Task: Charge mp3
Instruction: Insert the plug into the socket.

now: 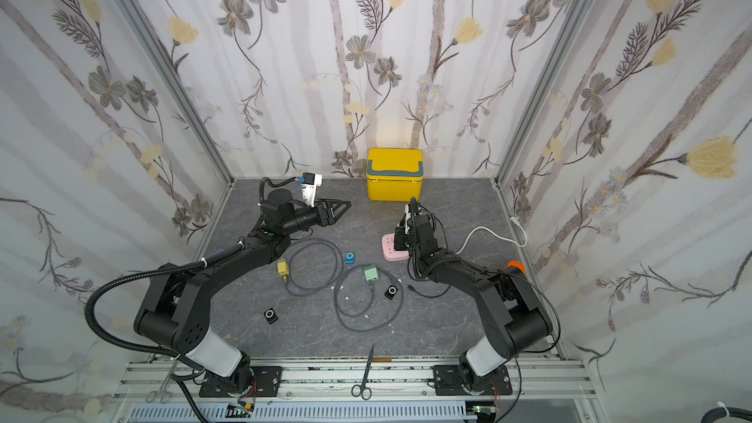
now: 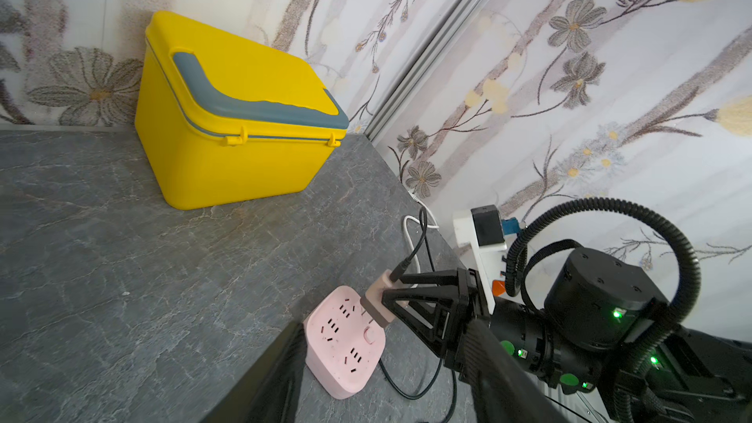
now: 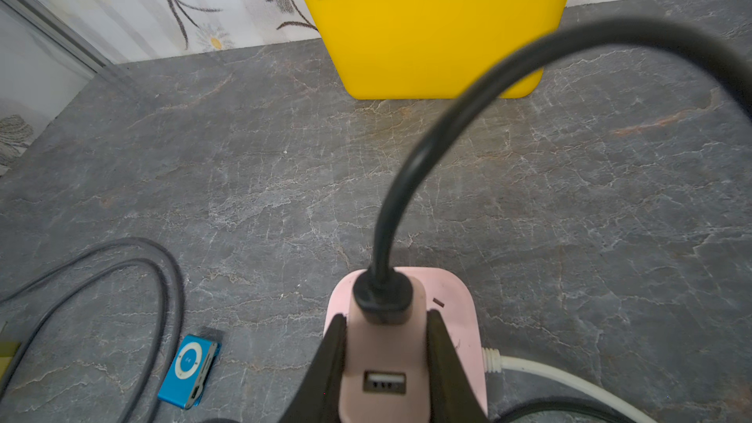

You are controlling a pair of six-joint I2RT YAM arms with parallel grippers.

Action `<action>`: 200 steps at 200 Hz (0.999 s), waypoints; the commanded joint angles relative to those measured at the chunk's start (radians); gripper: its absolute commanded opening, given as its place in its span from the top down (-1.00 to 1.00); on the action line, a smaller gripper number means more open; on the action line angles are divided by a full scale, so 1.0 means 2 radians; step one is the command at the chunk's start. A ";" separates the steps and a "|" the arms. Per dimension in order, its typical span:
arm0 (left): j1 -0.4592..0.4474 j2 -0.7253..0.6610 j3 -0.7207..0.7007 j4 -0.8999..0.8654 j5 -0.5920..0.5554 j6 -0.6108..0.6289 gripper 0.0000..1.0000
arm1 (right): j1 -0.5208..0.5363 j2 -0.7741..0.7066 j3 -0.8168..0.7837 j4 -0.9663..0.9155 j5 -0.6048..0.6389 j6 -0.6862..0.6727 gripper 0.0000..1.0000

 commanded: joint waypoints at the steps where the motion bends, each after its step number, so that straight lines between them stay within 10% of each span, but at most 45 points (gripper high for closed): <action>1: 0.016 0.013 0.009 -0.018 0.009 -0.023 -0.29 | 0.005 0.020 0.002 0.043 0.017 -0.005 1.00; 200: 0.031 0.040 0.030 -0.055 0.032 -0.025 -0.28 | 0.006 0.066 0.001 0.090 0.049 -0.018 1.00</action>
